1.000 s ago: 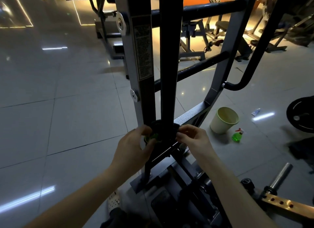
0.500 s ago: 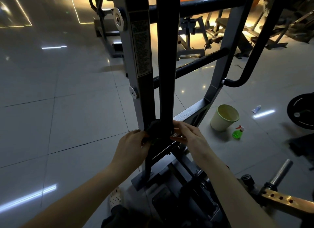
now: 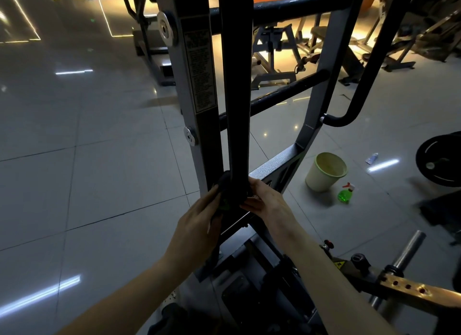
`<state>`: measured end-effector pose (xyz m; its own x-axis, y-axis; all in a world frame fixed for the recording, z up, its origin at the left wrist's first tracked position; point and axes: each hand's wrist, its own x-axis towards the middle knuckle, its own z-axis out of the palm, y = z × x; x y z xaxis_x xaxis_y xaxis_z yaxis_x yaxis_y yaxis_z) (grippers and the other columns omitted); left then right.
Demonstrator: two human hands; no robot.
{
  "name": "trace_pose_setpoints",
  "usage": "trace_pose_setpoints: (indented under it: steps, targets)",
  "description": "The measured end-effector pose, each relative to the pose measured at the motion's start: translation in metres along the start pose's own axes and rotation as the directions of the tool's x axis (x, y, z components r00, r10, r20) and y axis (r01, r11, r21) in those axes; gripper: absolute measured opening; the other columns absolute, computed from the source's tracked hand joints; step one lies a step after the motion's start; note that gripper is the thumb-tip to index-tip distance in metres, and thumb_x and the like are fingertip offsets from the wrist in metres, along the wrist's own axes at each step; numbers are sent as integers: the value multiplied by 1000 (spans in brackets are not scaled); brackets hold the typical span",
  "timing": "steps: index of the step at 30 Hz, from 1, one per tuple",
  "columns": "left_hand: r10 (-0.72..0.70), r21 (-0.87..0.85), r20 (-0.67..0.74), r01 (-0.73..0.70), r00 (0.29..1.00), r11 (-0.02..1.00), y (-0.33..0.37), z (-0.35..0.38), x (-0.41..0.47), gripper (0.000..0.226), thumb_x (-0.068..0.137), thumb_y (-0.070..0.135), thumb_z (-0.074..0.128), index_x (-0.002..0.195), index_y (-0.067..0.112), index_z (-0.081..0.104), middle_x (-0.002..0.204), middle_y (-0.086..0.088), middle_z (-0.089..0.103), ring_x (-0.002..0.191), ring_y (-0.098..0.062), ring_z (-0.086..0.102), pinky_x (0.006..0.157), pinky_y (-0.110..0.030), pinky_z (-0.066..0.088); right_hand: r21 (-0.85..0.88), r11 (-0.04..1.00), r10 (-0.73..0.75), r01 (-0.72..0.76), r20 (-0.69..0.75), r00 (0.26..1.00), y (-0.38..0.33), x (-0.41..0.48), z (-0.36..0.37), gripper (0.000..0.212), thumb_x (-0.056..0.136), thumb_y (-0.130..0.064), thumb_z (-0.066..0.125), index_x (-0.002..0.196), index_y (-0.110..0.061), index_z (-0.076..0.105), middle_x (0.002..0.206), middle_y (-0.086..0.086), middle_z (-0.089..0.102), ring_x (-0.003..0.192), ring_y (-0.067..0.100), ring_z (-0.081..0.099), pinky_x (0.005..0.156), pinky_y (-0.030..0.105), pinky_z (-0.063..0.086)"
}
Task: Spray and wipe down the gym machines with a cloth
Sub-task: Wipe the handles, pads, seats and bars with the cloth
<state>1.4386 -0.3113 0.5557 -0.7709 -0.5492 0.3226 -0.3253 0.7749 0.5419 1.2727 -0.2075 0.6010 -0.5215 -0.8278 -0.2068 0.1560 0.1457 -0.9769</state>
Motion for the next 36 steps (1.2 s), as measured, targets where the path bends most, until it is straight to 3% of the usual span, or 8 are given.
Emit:
trace_pose_setpoints:
  steps: [7, 12, 15, 20, 24, 29, 33, 36]
  targets:
    - [8, -96, -24, -11, 1000, 995, 14, -8, 8, 73, 92, 10, 74, 155, 23, 42, 155, 2, 47, 130, -19, 55, 107, -8, 31, 134, 984, 118, -117, -4, 993, 7, -2, 1, 53, 111, -44, 28, 142, -13, 59, 133, 5, 69, 126, 25, 64, 116, 49, 42]
    - [18, 3, -6, -18, 1000, 1000, 16, -5, 16, 71, 95, 26, 68, 158, 26, 35, 157, 3, 43, 135, -23, 47, 108, -36, 45, 249, 952, 185, -179, -1, 983, -4, 6, 0, 59, 108, -50, 30, 140, -9, 60, 127, 18, 71, 122, 32, 66, 110, 49, 49]
    - [32, 97, 18, -34, 999, 995, 17, -7, 30, 67, 93, 32, 67, 155, 28, 41, 150, 4, 50, 129, -26, 46, 100, -40, 49, 264, 936, 222, -232, 67, 973, -16, 14, 2, 63, 104, -58, 34, 144, -14, 56, 131, 22, 68, 125, 35, 64, 110, 51, 48]
    - [-53, -143, -54, 44, 997, 989, 22, -4, 11, 67, 90, 12, 75, 151, 25, 48, 149, 1, 53, 132, -26, 50, 106, -35, 46, 308, 911, 286, -275, 8, 958, -11, 14, 5, 62, 104, -52, 43, 138, -3, 59, 125, 23, 70, 117, 35, 69, 106, 51, 52]
    - [-120, -315, 27, 123, 992, 941, 28, -11, 2, 71, 92, 14, 74, 150, 36, 41, 154, 17, 40, 139, 0, 38, 112, -9, 30, 340, 908, 276, -245, -46, 960, -5, 4, 1, 56, 106, -48, 44, 129, 0, 65, 120, 23, 73, 113, 37, 70, 104, 50, 53]
    - [-204, -202, 127, 226, 971, 953, 21, -26, 28, 43, 102, 22, 60, 144, 27, 56, 145, 8, 54, 131, -14, 52, 111, -36, 46, 362, 880, 363, -307, -95, 927, -14, 19, -1, 47, 107, -41, 47, 111, 1, 68, 99, 21, 77, 95, 36, 76, 90, 50, 59]
    - [-385, -418, 182, 426, 905, 803, 39, -35, 48, 21, 100, 19, 63, 109, 35, 72, 109, 16, 54, 107, -14, 59, 98, -33, 53, 290, 894, 372, -340, -59, 927, -13, 24, 7, 28, 106, -22, 55, 118, 1, 68, 95, 15, 76, 81, 27, 77, 71, 40, 62]
    - [-372, -521, 221, 432, 901, 736, 43, -43, 51, 21, 97, 13, 66, 101, 32, 72, 101, 14, 59, 94, -10, 63, 86, -22, 54, 206, 930, 326, -304, -81, 942, -14, 26, 0, 21, 103, -13, 58, 115, 1, 69, 97, 14, 75, 81, 24, 76, 70, 34, 59]
